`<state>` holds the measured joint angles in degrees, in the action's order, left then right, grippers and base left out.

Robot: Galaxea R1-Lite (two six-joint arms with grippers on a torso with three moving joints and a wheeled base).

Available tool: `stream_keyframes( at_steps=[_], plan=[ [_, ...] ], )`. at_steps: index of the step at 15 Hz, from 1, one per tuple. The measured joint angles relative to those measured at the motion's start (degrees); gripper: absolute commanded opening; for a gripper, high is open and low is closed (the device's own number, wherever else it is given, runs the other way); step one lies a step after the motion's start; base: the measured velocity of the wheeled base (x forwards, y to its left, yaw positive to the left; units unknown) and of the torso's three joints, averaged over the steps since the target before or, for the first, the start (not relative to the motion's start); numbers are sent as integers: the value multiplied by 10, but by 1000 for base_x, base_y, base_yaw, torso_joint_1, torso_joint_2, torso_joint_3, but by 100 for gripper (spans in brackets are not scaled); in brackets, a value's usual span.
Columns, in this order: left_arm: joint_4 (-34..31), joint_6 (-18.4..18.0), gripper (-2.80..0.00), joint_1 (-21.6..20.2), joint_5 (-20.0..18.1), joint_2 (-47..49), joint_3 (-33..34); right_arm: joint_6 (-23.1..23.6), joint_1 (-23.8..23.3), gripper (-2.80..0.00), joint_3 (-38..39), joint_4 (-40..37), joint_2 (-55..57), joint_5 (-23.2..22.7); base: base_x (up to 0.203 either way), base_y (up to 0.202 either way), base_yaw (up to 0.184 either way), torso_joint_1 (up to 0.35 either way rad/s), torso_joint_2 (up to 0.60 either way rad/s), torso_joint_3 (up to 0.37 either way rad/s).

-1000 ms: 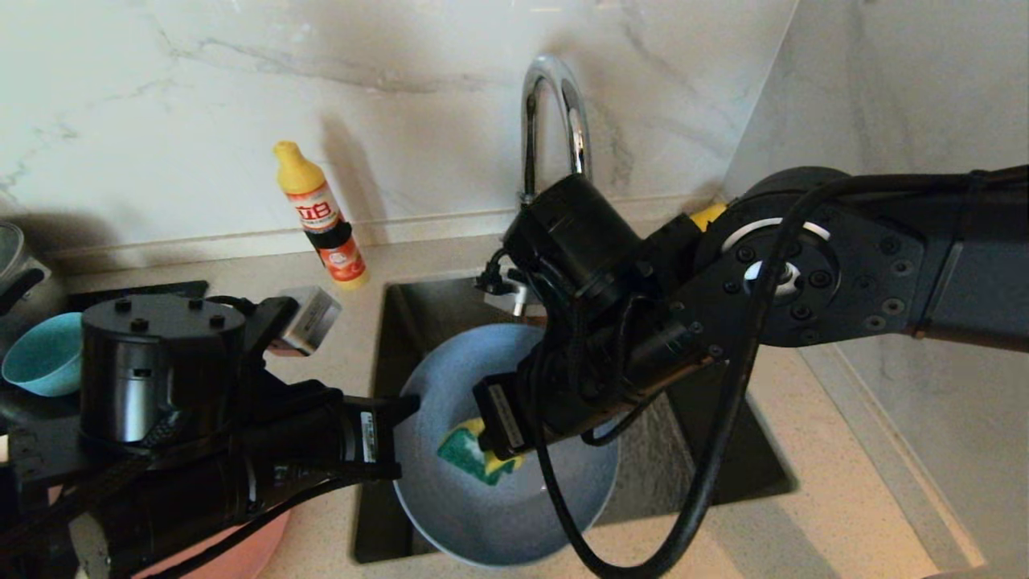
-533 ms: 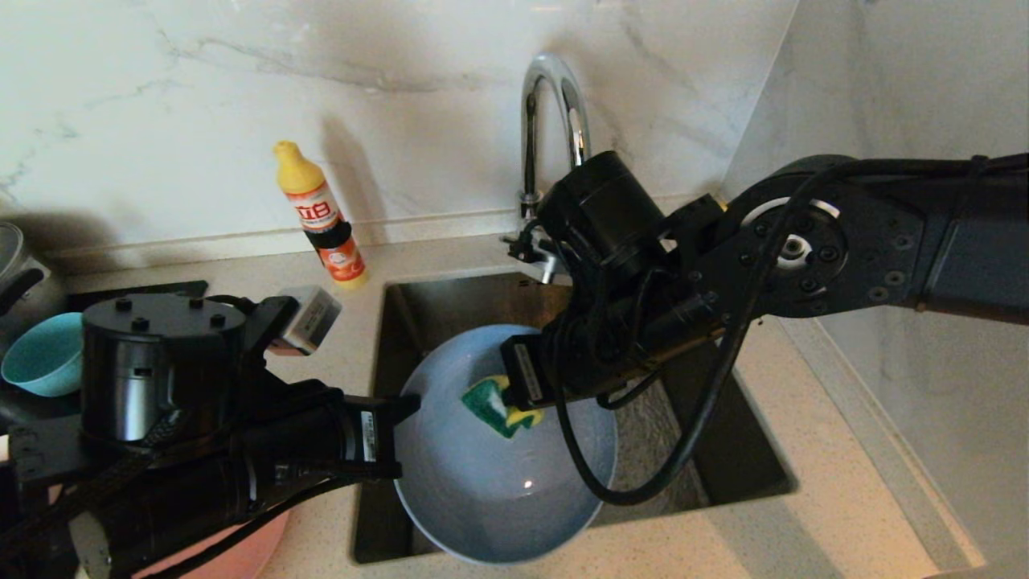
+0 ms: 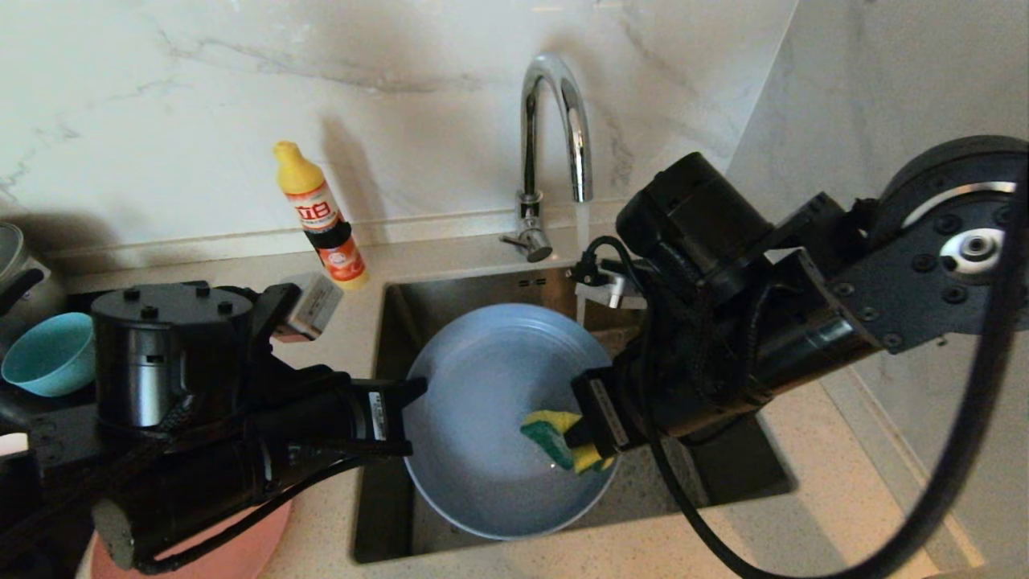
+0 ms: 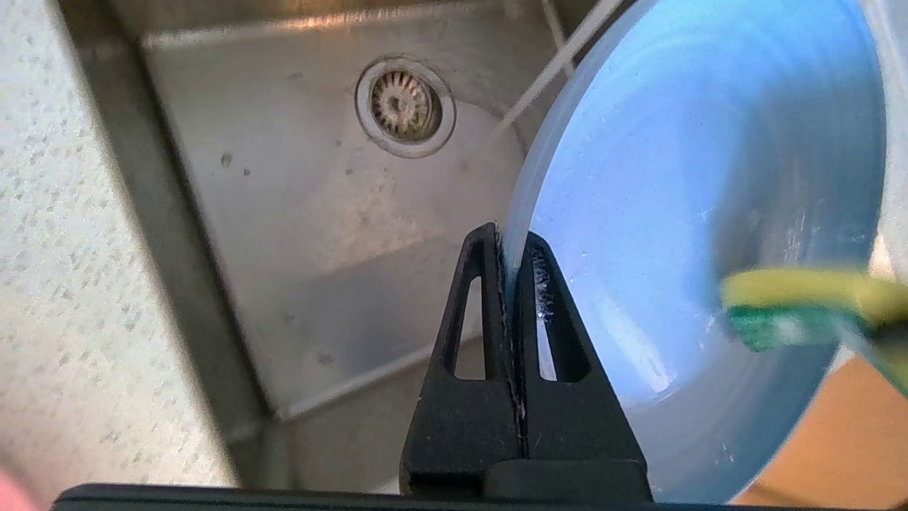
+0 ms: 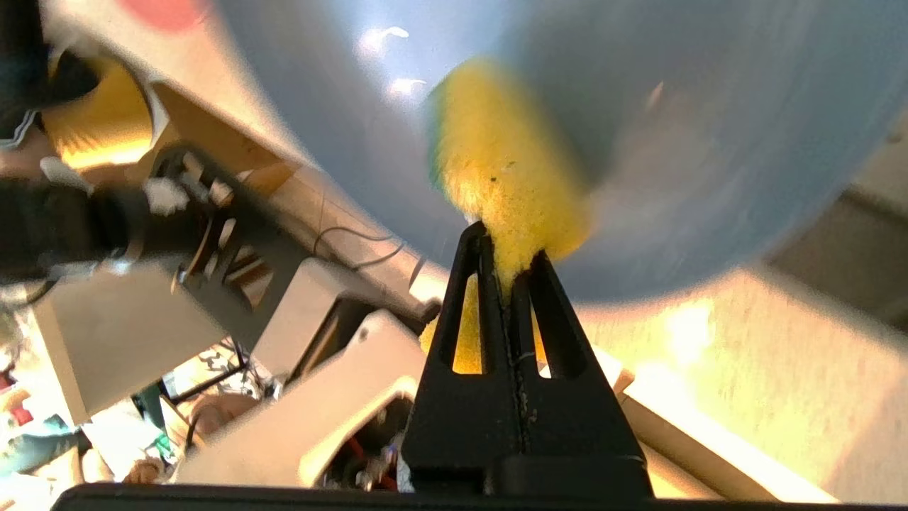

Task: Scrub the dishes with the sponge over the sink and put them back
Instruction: Wipe the plate, then rinse the plate

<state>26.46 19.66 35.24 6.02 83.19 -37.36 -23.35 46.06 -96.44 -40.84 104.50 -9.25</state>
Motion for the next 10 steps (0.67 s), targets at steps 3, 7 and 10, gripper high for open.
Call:
stream_keyframes(
  at_steps=[3,7,10],
  plan=[
    [-2,17,-280,-9,0,25,-21,0,7,-280,24,4,-71,-4,0,0,0,0,0,0],
    [-8,35,-280,-29,2,99,-75,2,-27,-280,40,5,-165,-6,0,0,0,0,0,0],
    [-35,78,-280,-34,2,159,-142,1,-81,-280,46,5,-205,-22,0,0,0,0,0,0]
  ],
)
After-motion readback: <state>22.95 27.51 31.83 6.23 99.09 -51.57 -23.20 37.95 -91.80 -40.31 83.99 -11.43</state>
